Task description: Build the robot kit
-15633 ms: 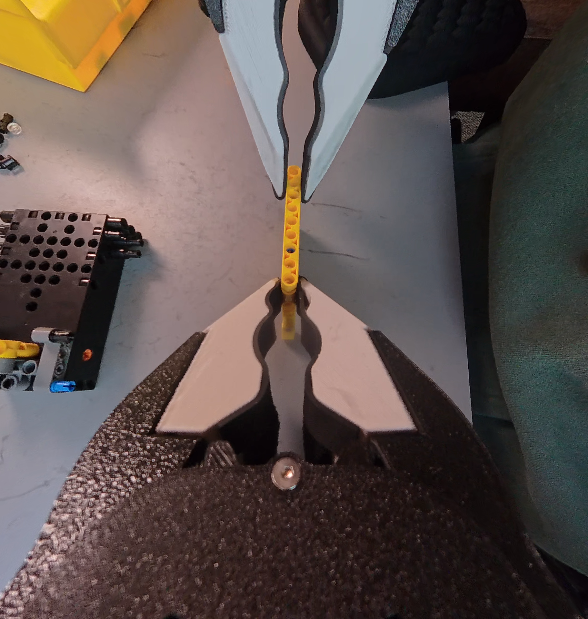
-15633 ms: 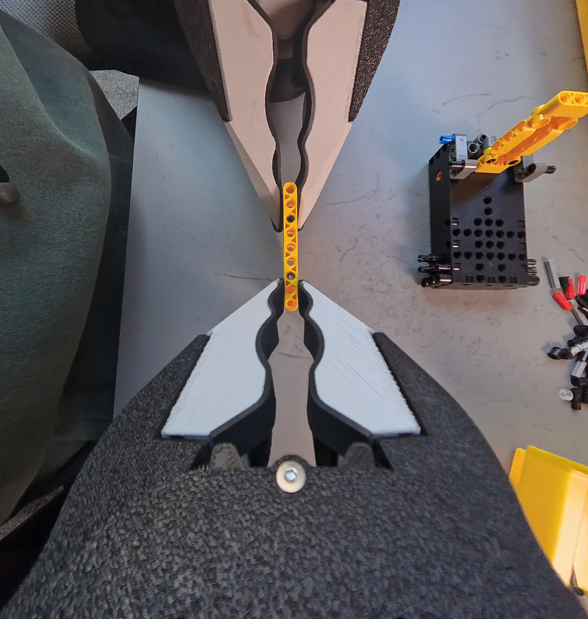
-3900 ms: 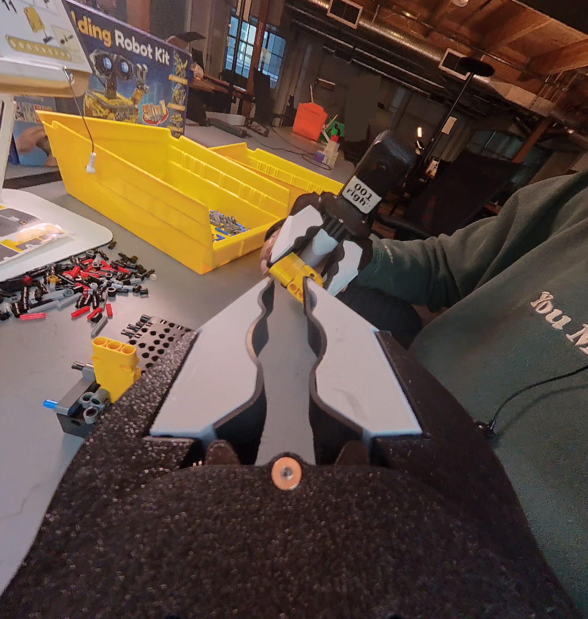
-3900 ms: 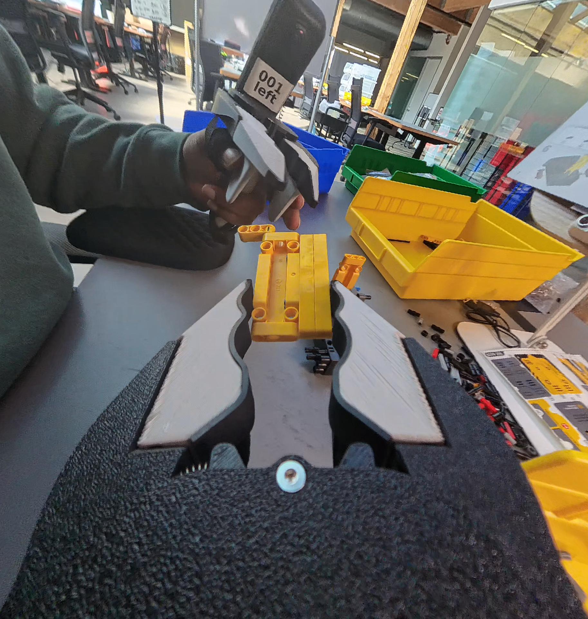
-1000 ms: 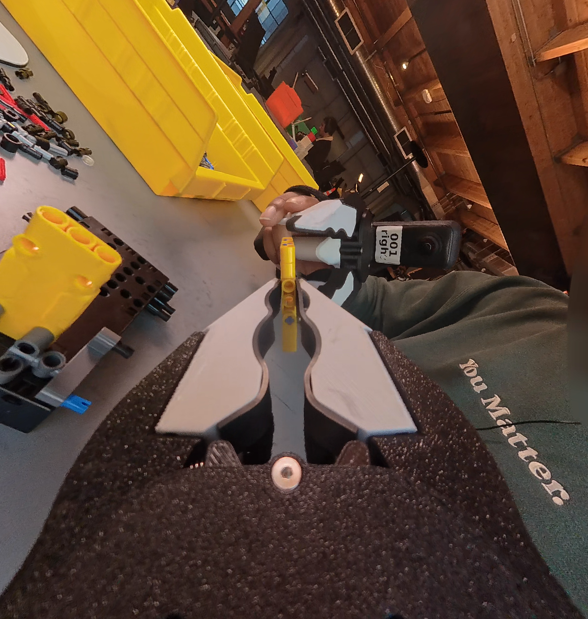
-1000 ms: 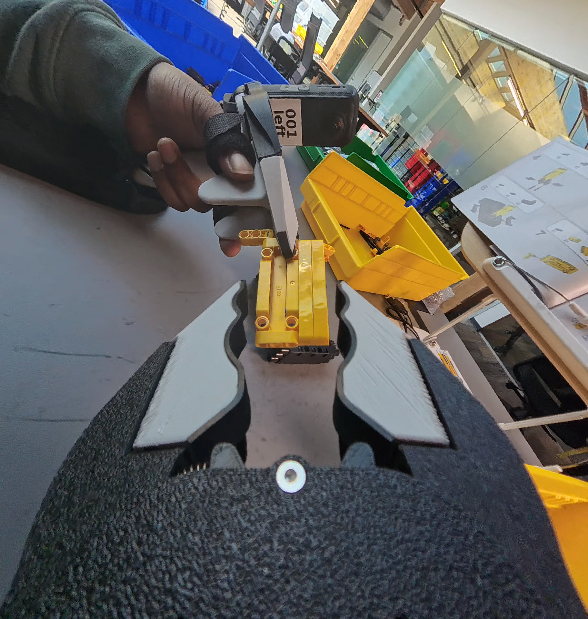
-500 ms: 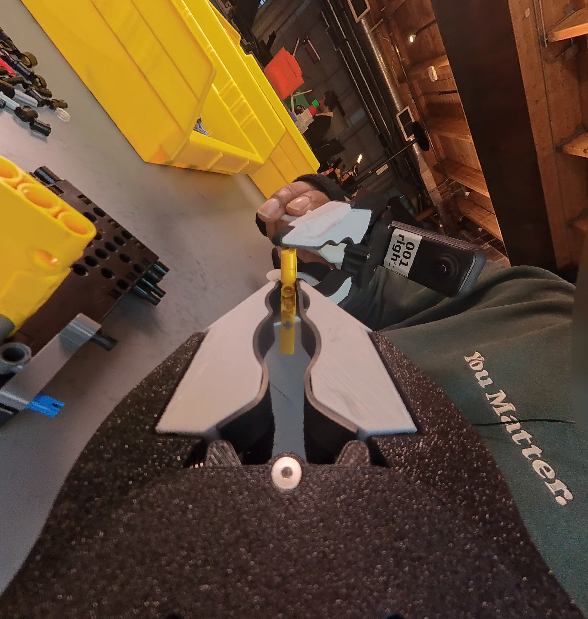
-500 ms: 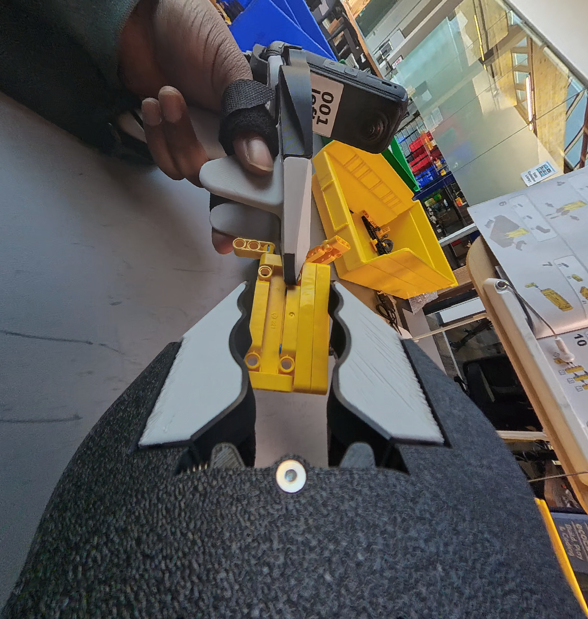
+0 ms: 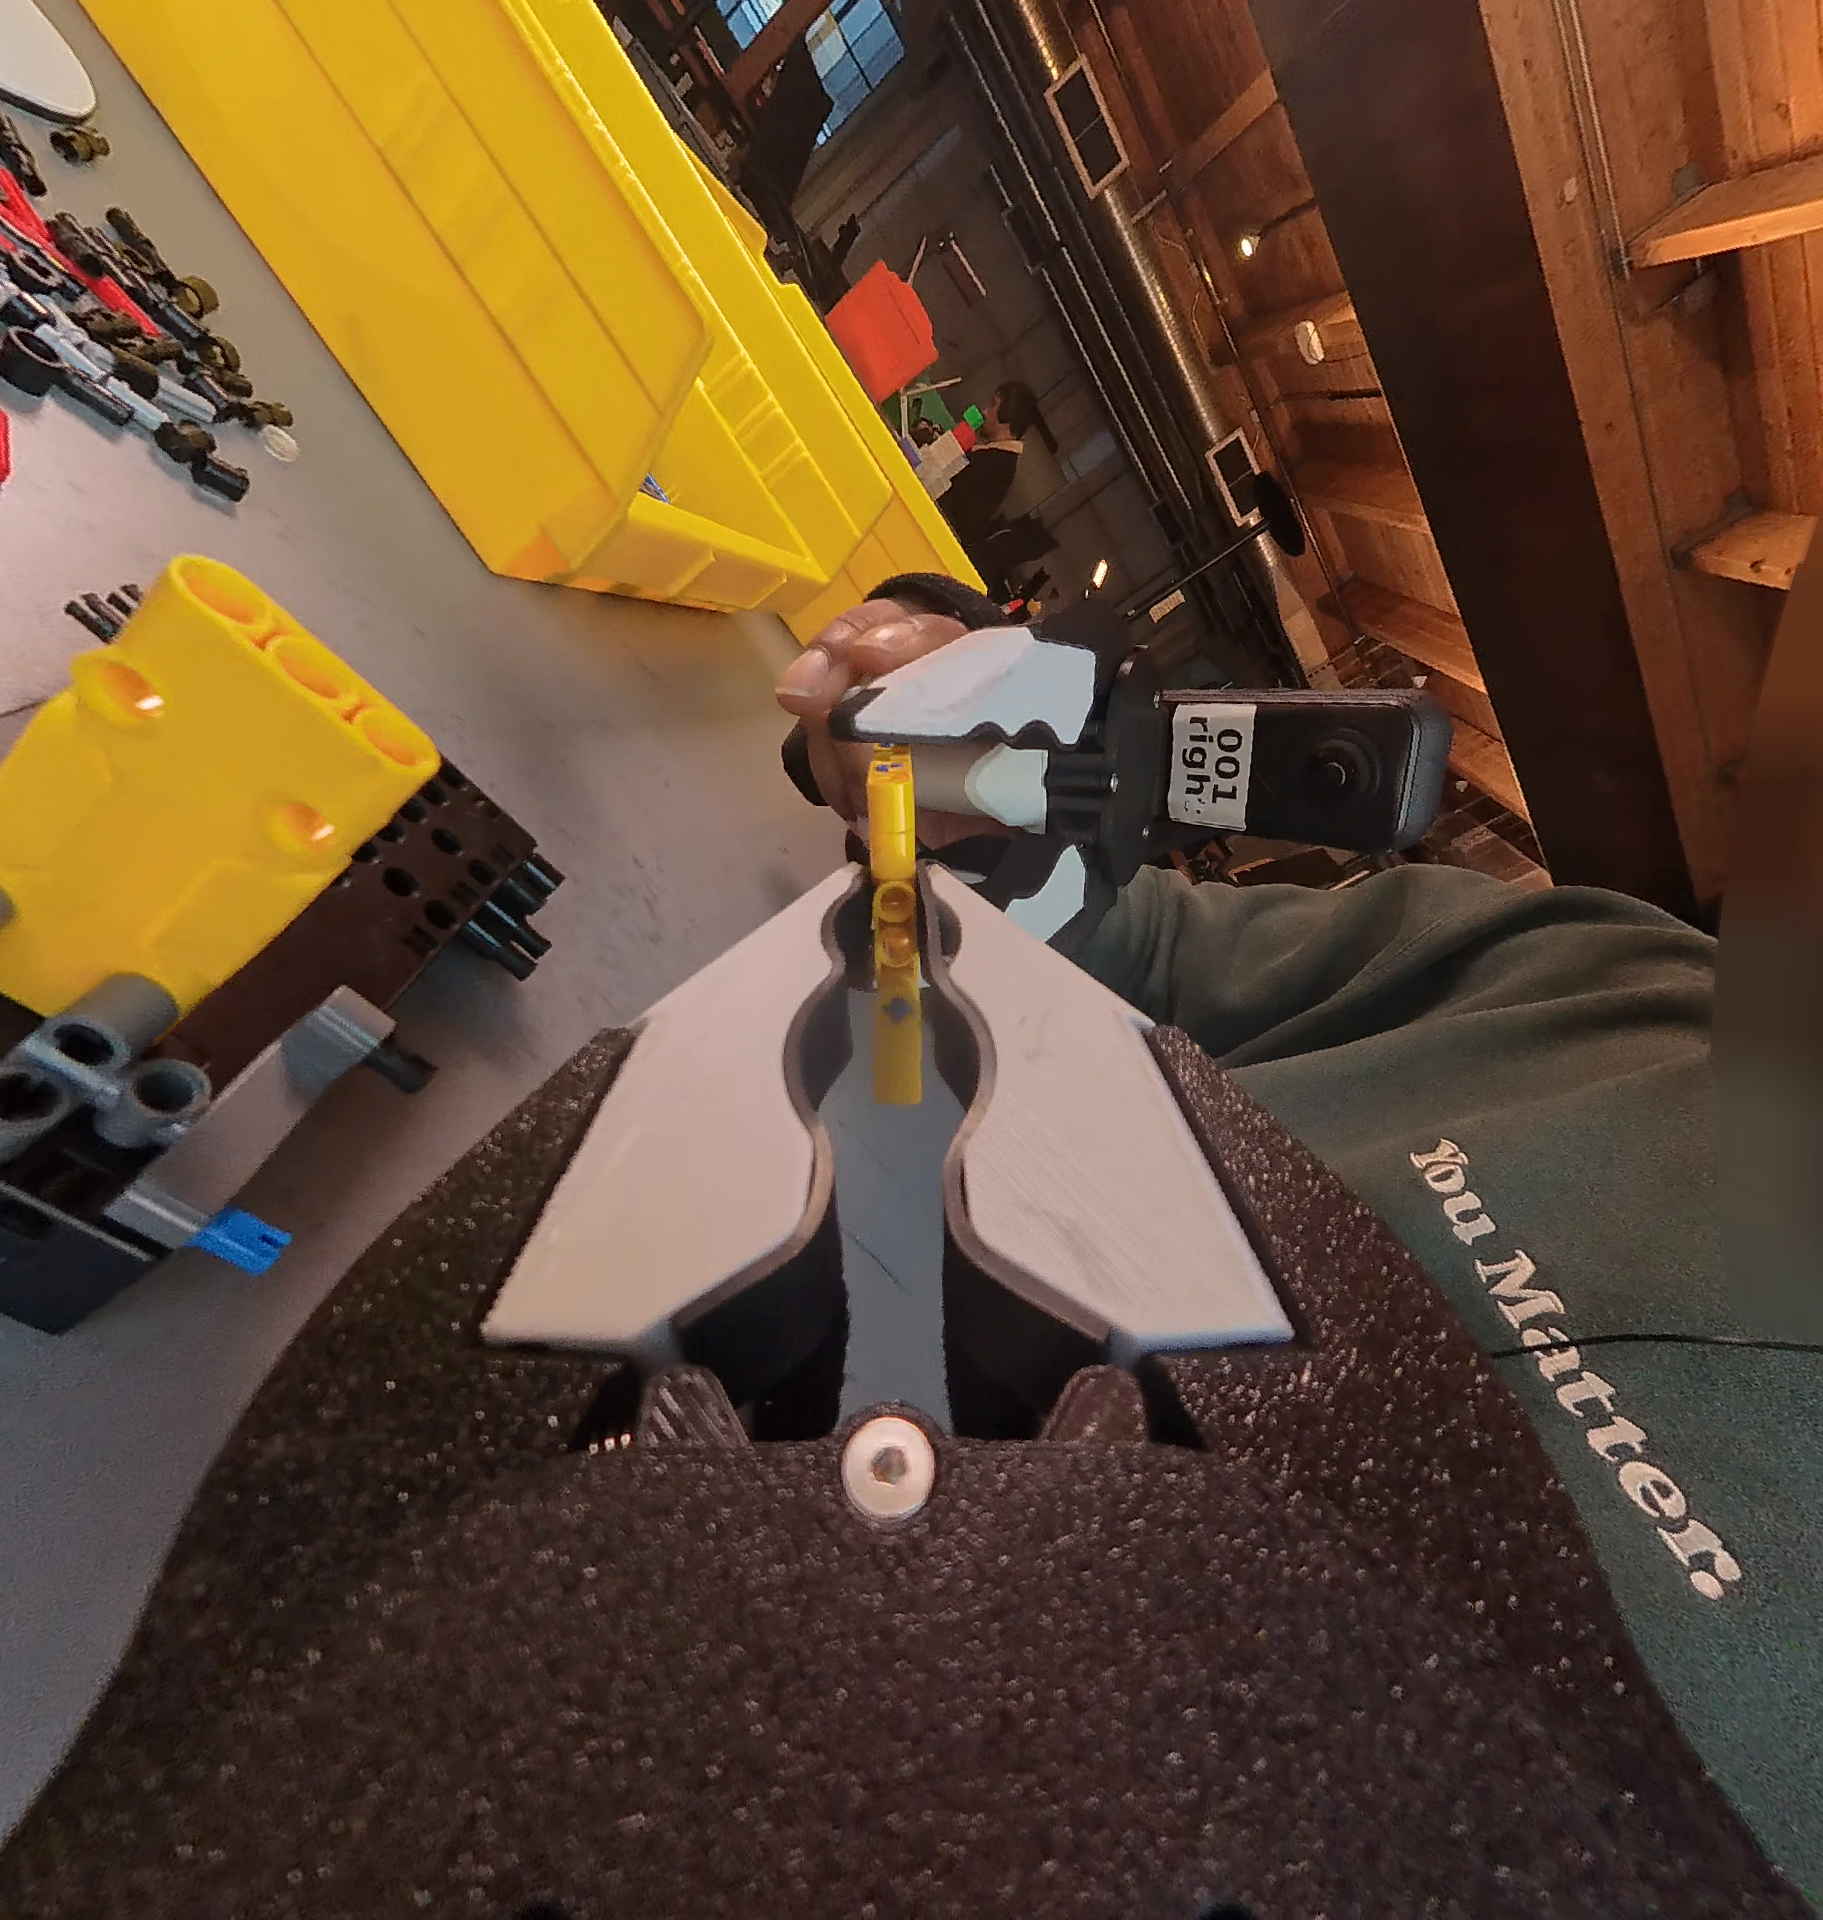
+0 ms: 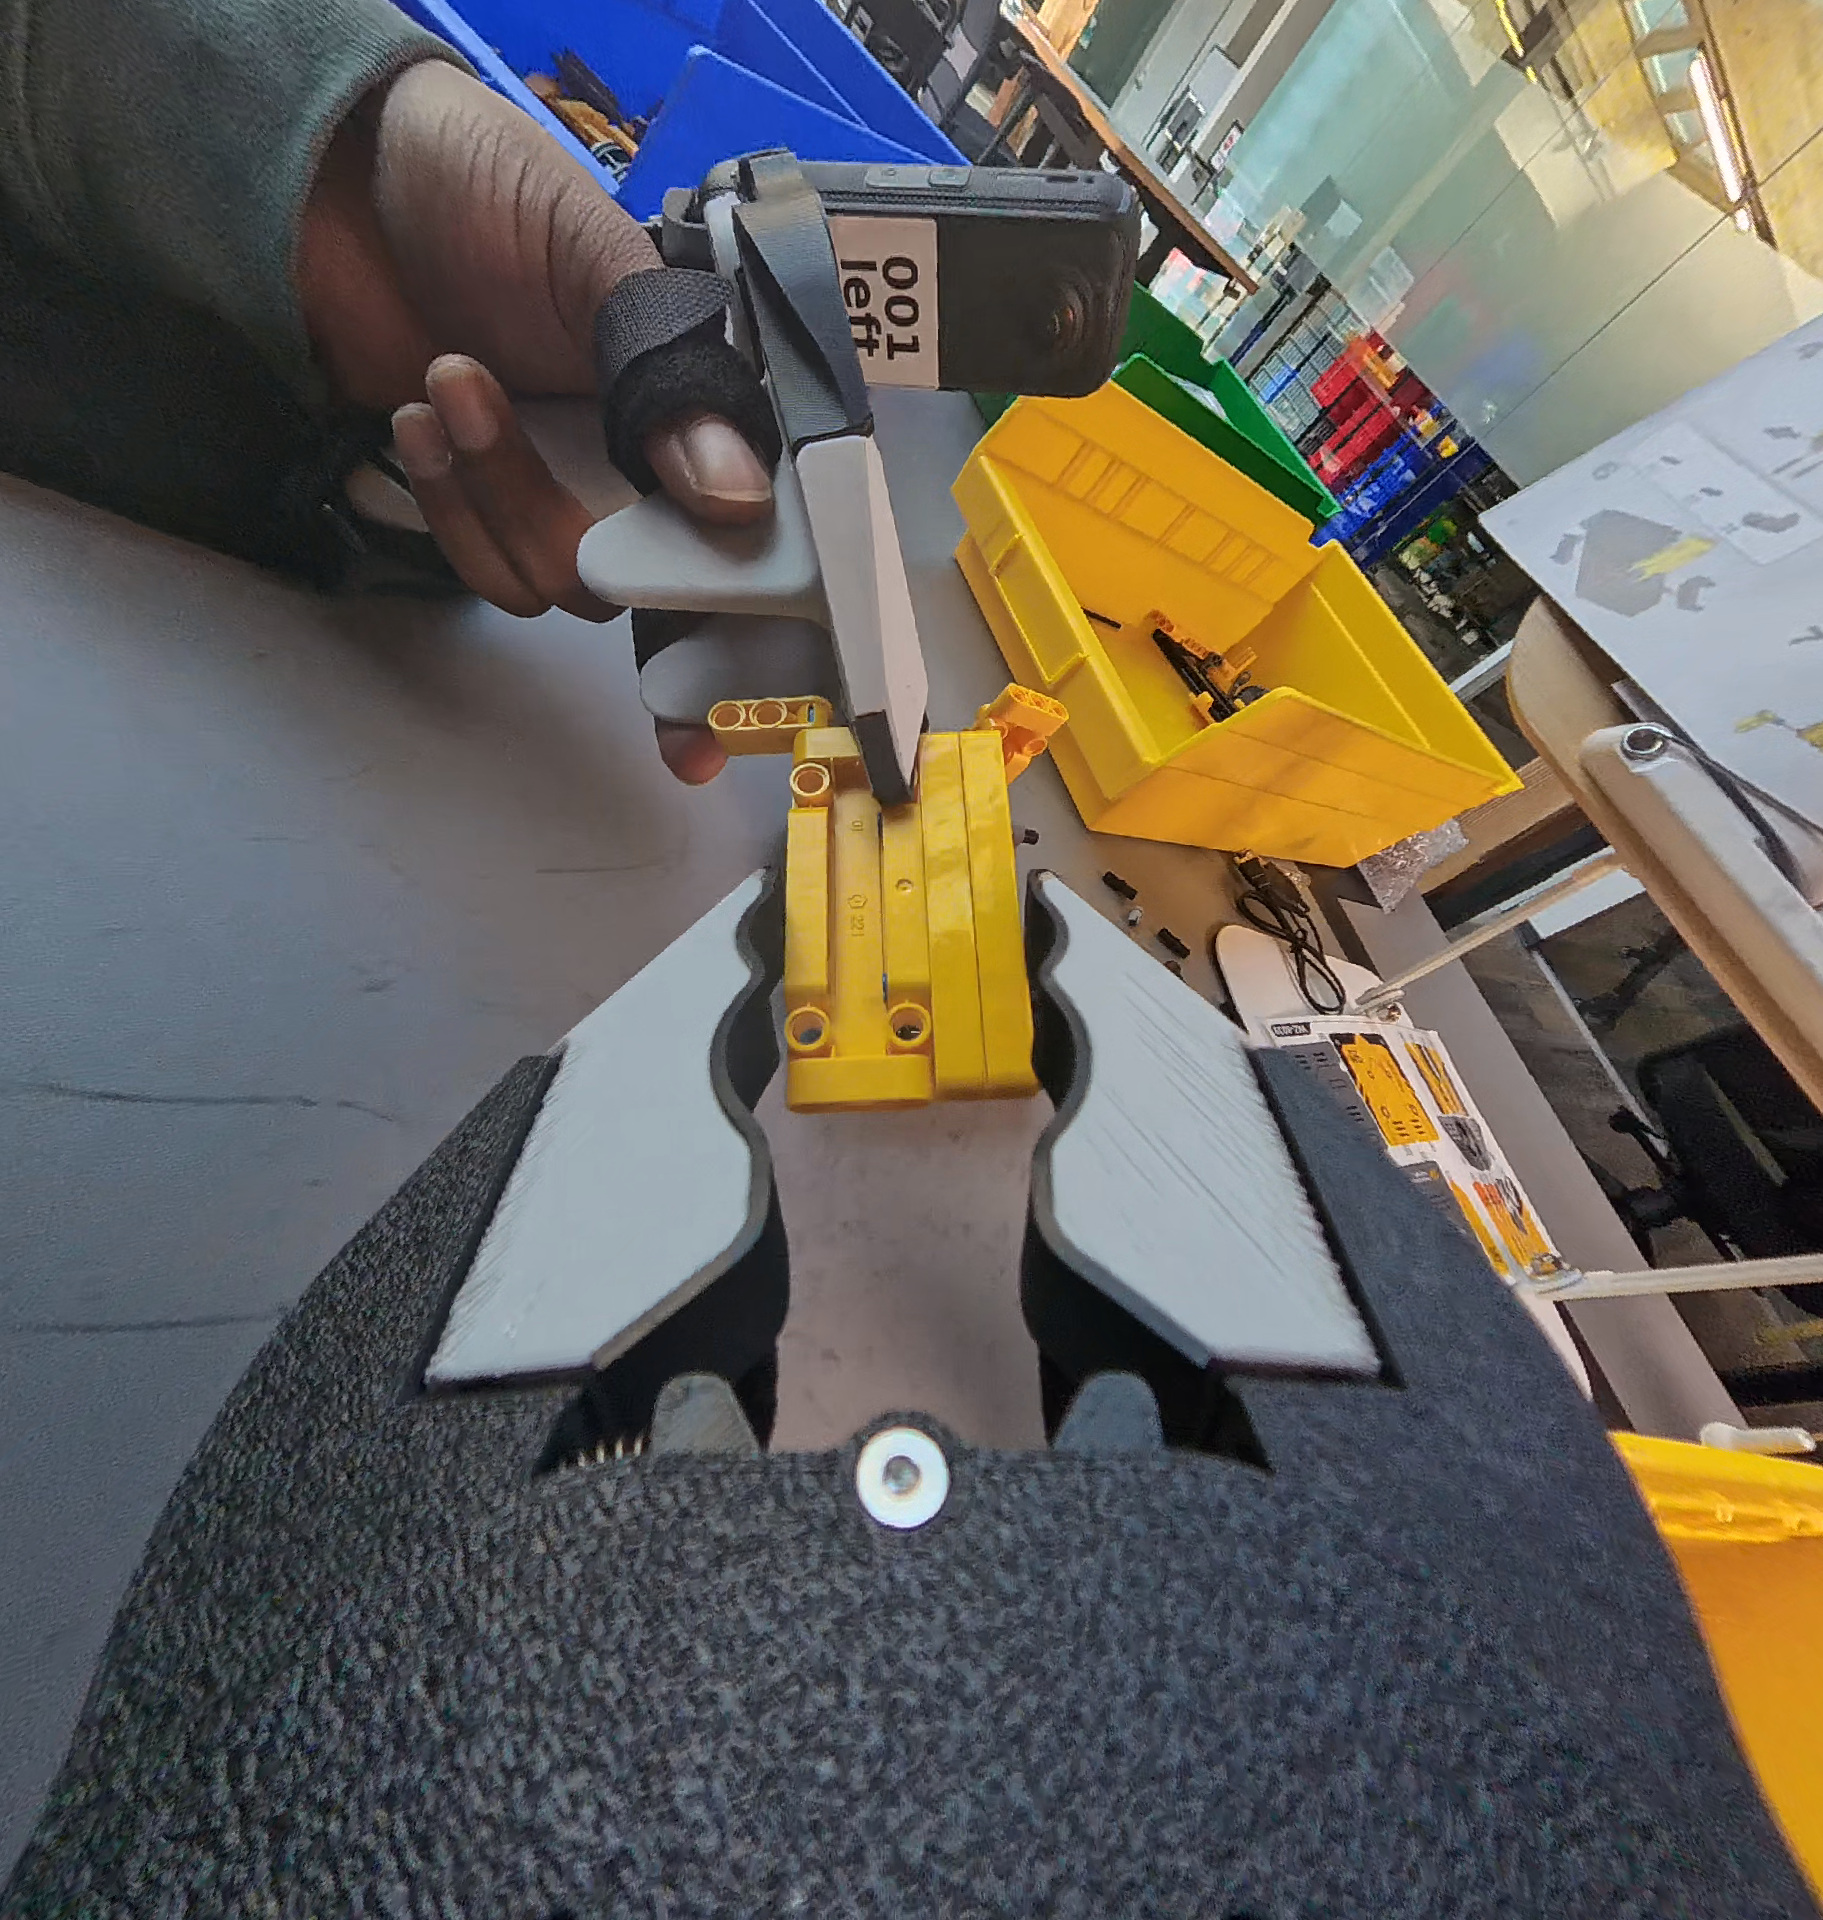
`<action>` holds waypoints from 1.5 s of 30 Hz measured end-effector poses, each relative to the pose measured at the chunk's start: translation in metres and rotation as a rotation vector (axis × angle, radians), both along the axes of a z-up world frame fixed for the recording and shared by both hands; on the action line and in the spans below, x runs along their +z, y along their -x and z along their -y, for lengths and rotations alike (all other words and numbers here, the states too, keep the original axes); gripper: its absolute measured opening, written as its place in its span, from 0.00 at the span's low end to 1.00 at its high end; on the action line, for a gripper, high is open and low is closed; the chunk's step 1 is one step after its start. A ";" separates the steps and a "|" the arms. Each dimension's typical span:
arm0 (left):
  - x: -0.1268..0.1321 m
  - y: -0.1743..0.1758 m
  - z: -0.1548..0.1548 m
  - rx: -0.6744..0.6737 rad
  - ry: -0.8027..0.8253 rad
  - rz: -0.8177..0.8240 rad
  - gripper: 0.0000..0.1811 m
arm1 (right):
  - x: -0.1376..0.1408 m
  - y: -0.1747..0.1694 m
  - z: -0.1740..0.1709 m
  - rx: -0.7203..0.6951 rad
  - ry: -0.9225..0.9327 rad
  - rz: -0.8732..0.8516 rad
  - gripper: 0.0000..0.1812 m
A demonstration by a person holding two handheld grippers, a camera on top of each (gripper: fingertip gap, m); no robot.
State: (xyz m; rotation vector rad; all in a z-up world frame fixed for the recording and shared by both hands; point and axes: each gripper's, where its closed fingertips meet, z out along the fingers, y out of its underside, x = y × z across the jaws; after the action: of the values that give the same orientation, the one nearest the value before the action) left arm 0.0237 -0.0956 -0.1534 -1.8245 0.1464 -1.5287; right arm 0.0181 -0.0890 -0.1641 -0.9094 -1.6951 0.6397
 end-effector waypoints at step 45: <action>-0.035 0.085 -0.029 0.308 -0.328 -0.860 0.31 | 0.009 -0.036 -0.077 -0.208 0.330 -0.064 0.24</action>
State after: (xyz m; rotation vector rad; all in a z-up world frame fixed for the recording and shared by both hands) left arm -0.0611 -0.0668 -0.1883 -1.9931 0.4629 -0.4095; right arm 0.0544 -0.0121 -0.1556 -1.2658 -1.4373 0.8107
